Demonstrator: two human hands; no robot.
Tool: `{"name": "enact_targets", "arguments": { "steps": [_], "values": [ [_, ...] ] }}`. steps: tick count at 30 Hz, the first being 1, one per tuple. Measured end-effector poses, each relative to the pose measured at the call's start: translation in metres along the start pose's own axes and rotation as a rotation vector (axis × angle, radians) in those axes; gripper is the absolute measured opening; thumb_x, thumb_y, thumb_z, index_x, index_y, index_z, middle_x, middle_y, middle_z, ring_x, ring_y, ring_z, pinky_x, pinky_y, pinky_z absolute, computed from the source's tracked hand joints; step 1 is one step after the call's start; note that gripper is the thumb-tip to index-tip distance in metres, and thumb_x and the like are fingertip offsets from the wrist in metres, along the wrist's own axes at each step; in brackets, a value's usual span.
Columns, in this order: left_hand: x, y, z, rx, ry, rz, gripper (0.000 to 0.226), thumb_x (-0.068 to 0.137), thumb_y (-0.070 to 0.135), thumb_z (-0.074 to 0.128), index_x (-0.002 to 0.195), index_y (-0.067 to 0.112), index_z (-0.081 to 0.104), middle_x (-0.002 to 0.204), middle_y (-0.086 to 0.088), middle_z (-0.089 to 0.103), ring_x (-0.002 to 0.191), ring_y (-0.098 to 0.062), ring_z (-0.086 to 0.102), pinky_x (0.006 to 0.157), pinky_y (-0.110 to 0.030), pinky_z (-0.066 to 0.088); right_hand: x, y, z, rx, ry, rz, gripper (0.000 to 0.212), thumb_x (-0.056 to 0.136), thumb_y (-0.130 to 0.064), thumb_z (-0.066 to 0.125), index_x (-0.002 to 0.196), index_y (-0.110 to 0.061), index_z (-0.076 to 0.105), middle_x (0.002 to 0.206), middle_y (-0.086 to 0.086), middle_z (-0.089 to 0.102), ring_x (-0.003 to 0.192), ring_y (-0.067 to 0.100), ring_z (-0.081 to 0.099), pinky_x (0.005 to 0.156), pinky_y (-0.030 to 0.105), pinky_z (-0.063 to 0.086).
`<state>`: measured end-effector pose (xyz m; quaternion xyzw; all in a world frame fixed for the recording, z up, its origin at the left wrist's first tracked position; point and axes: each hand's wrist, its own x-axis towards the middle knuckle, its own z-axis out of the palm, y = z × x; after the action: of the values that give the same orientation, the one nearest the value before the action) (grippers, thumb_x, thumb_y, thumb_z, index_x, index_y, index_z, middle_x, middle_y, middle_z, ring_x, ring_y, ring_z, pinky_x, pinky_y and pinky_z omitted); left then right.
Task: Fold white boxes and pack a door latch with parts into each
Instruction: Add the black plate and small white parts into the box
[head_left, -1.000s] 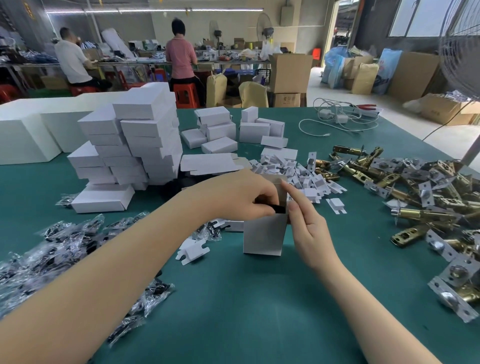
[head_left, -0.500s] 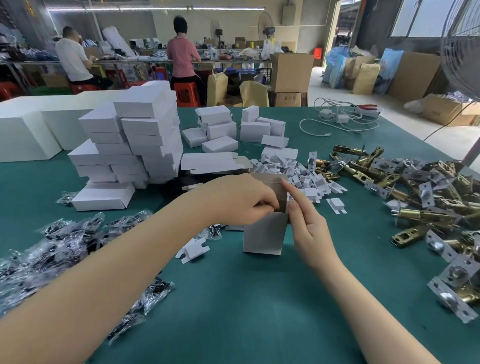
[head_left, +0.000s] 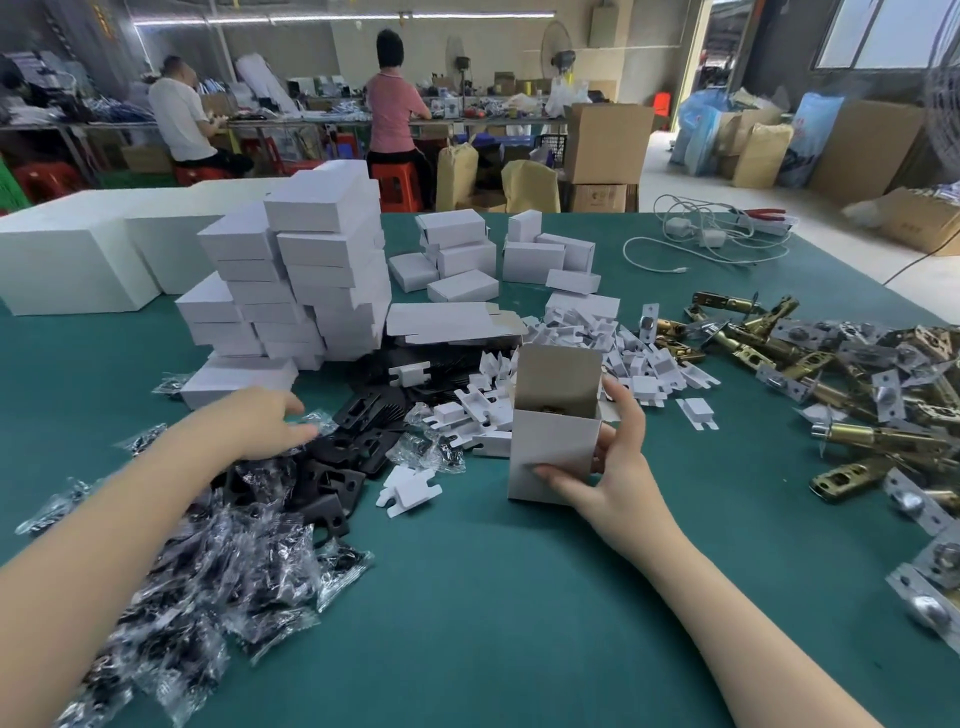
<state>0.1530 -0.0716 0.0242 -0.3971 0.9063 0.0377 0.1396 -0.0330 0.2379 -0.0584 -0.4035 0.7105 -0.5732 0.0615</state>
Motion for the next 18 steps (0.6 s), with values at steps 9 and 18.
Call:
{"name": "enact_targets", "arguments": {
  "steps": [9,18],
  "values": [
    [0.018,-0.007,0.017,0.013,0.179,-0.033,0.044,0.097,0.040,0.059,0.130,0.011,0.058,0.121,-0.011,0.067,0.107,-0.025,0.062,0.087,-0.030,0.047,0.003,0.008,0.000,0.033,-0.017,0.028,0.102,0.086,-0.006,0.073,0.133,-0.058,-0.001,0.116,-0.020,0.058,0.093,-0.007,0.064,0.080,0.004,0.043],
    [0.027,-0.006,0.012,0.095,0.173,-0.112,0.043,0.094,-0.002,0.048,0.128,0.019,0.062,0.128,-0.010,0.062,0.105,-0.027,0.062,0.090,-0.037,0.052,0.005,0.012,0.001,0.014,-0.026,0.052,0.103,0.086,-0.011,0.073,0.129,-0.065,-0.004,0.118,-0.022,0.056,0.096,-0.009,0.063,0.085,0.003,0.042]
  ]
}}
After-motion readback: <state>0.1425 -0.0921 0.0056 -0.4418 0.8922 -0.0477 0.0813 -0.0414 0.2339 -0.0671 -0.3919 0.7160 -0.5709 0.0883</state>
